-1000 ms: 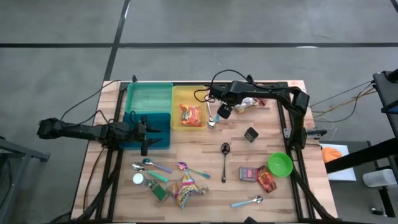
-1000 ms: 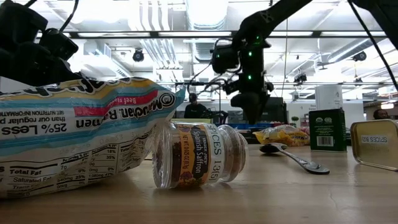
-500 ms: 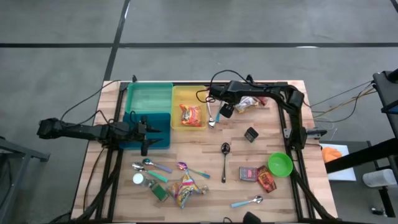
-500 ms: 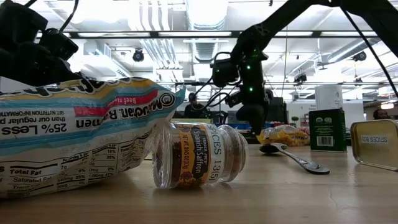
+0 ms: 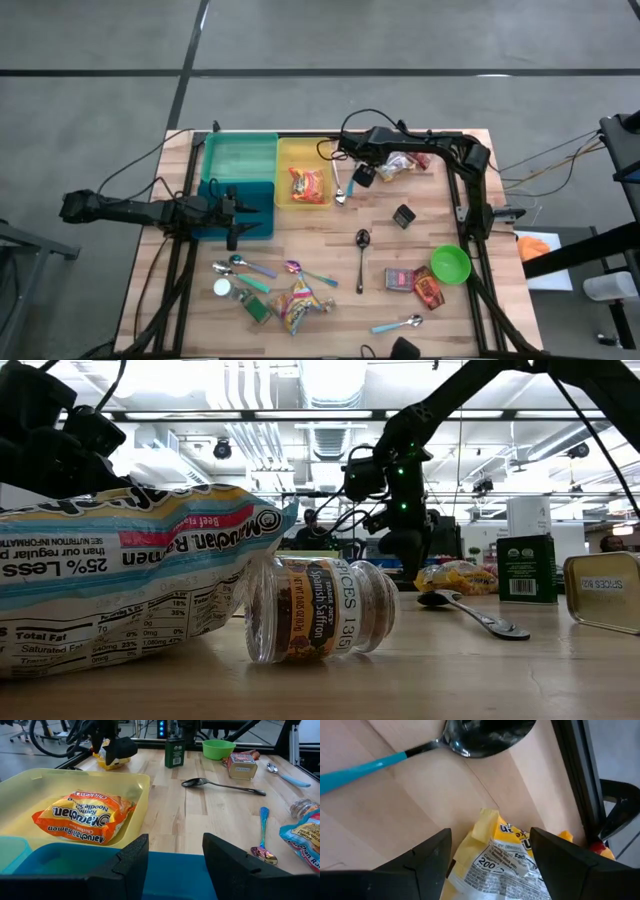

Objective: Pick & Place Food Item
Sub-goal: Put the yellow noodle pack into the yellow bin

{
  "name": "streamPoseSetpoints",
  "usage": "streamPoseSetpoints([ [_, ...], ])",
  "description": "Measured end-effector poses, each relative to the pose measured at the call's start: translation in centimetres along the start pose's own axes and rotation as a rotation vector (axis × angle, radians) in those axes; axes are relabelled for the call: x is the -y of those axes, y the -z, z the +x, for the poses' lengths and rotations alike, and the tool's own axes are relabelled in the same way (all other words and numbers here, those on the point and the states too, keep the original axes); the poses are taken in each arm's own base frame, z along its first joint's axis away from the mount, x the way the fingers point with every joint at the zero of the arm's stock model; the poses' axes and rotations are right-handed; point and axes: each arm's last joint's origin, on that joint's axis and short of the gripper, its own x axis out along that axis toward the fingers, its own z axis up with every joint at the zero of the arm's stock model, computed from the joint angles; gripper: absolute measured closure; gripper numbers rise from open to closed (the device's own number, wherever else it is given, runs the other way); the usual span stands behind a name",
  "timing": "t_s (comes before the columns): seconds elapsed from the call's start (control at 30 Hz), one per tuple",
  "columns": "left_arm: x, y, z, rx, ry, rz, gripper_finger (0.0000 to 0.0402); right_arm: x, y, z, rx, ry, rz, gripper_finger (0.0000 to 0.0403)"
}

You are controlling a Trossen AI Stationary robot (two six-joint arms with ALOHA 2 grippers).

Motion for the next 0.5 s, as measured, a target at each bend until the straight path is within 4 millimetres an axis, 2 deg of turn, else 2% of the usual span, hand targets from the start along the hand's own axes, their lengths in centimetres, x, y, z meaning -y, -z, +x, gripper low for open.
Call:
streamPoseSetpoints([
  [0.5, 0.0, 0.0, 0.0, 0.000, -0.001, 0.000, 0.0212, -0.5, 1.0, 1.5, -0.028, -0.002, 0.004, 0.0135],
])
